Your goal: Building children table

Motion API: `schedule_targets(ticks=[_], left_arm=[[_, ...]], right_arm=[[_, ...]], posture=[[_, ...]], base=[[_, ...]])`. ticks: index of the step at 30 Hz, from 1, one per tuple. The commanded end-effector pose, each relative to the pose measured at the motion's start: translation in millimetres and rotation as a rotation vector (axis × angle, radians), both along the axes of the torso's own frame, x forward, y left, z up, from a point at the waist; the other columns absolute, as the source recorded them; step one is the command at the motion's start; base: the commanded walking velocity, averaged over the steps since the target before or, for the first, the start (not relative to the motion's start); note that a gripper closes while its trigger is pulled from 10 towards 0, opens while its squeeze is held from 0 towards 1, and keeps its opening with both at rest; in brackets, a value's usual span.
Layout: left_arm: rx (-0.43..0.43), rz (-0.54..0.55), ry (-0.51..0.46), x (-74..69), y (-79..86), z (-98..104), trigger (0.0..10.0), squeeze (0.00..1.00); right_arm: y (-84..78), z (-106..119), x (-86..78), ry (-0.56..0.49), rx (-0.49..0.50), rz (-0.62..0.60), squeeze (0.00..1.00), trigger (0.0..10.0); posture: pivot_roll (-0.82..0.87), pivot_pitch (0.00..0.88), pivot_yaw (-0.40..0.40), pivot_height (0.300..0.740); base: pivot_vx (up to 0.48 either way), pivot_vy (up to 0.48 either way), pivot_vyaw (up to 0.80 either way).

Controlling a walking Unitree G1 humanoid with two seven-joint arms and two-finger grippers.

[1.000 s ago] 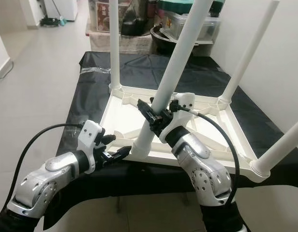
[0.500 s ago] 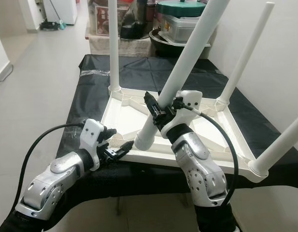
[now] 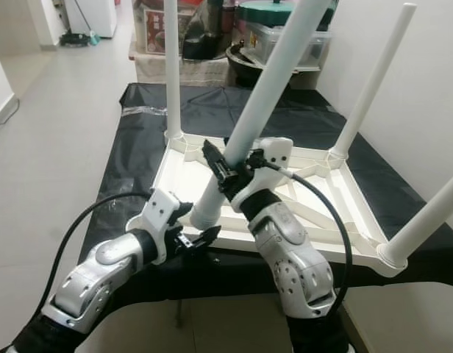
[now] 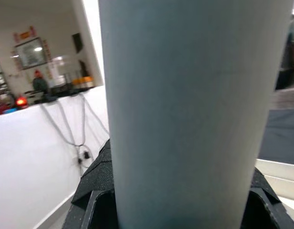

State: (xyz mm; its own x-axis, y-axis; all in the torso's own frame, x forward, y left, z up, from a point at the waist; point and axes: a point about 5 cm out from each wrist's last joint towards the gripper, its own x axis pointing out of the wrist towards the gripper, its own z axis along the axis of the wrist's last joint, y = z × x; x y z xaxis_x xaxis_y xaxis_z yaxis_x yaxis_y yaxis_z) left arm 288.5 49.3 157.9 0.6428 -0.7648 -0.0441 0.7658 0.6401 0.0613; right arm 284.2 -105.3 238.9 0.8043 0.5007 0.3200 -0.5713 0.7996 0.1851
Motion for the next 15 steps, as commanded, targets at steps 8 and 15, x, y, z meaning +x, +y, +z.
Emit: schedule_targets(ticks=[8,15], left_arm=[[0.019,-0.028,-0.009,1.1,-2.8,-4.2,10.0,0.00],[0.014,-0.042,-0.023,-0.9,-4.2,-5.7,0.0,0.00]], right_arm=[[11.7,-7.0,-8.6,0.007,-0.060,0.076,0.00,10.0],[14.0,-8.7,-9.8,0.011,-0.062,0.084,0.00,10.0]], posture=[[0.08,0.018,-0.091,0.740],[0.08,0.018,-0.091,0.740]], base=[[0.000,0.000,0.00],[0.000,0.000,0.00]])
